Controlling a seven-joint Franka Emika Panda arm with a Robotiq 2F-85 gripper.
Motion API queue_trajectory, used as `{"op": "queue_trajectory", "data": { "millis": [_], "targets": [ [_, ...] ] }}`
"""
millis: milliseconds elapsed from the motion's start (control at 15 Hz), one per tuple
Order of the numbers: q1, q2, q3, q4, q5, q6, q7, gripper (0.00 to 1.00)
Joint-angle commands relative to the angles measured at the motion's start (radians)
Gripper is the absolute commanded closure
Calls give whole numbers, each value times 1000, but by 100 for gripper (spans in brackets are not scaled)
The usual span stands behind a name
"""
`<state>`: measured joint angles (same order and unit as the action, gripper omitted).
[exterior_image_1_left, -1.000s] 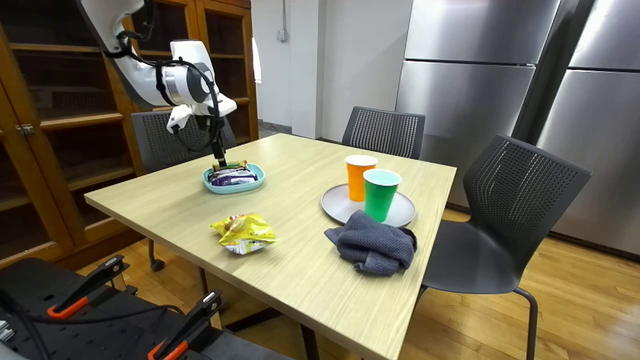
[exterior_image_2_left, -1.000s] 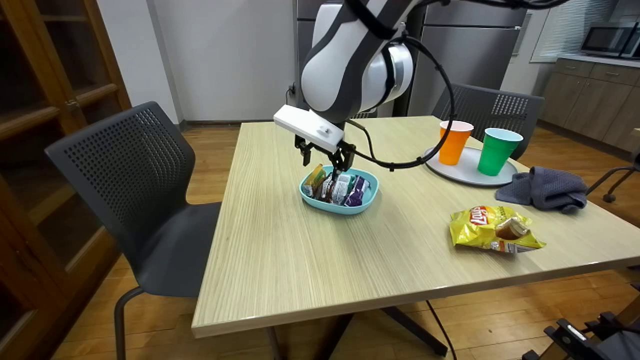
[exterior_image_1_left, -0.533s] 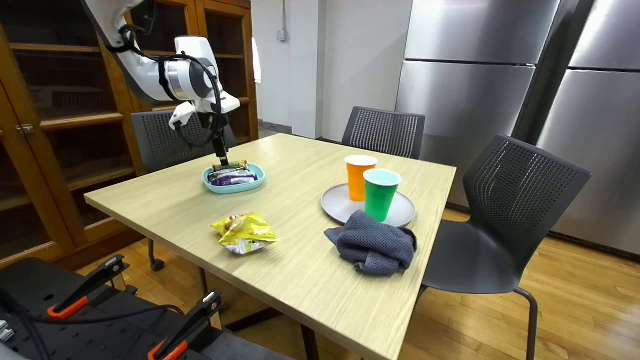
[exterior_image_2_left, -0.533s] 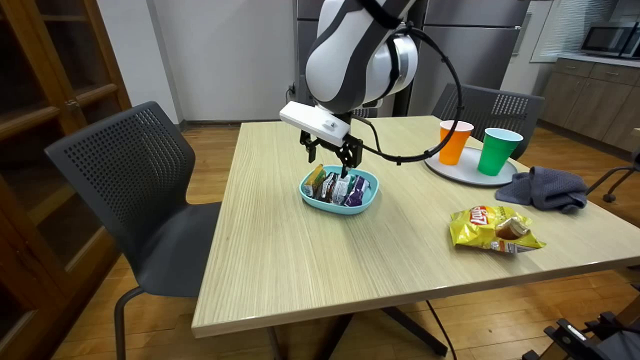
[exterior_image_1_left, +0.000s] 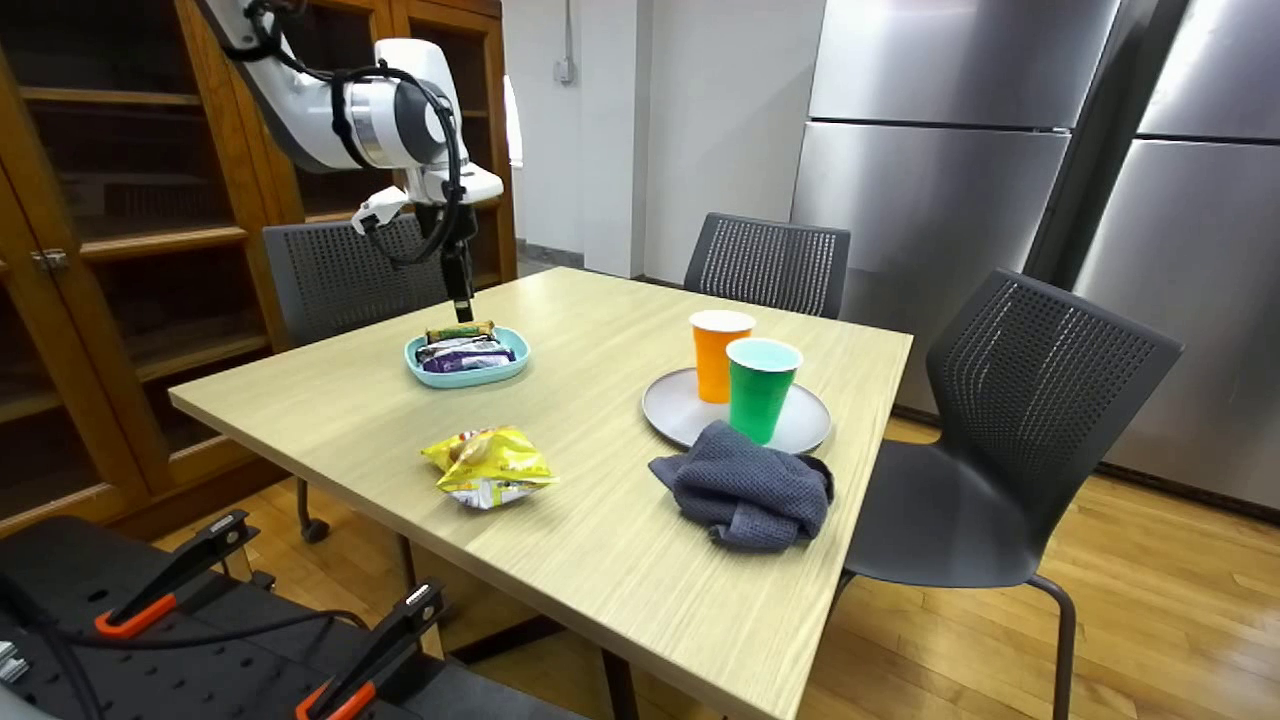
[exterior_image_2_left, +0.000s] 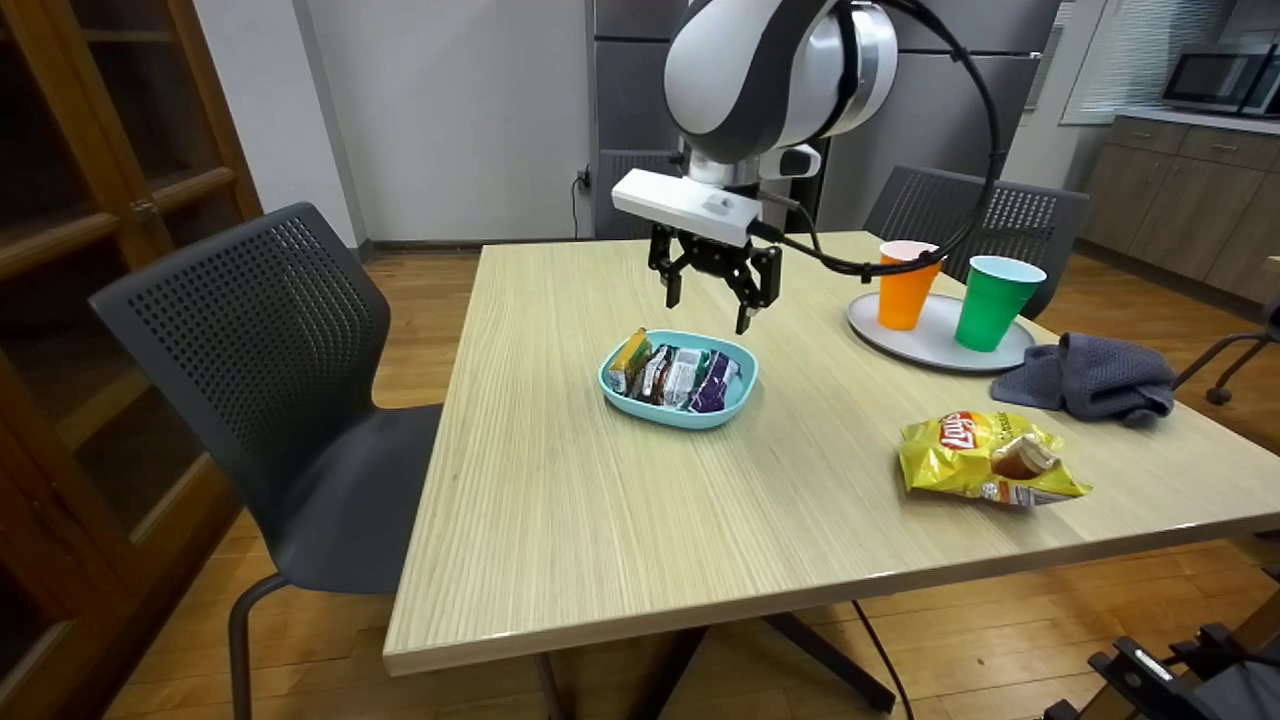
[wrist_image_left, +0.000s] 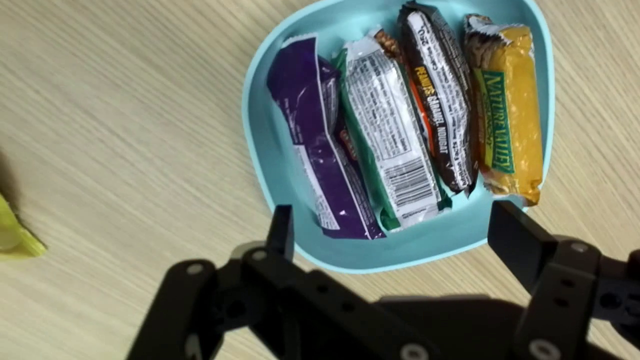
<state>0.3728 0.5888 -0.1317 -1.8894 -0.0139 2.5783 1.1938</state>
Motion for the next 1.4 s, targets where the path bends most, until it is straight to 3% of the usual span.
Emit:
{"op": "queue_trajectory", "data": {
  "millis": [0,533,1333],
  "targets": [
    [-57,-116,22,-113,-22,-8,-63,0],
    [-142,-237,19,-277,-74,20,-257,0],
    [-239,-303,42,-389,-52,60,-734,0]
  ]
}}
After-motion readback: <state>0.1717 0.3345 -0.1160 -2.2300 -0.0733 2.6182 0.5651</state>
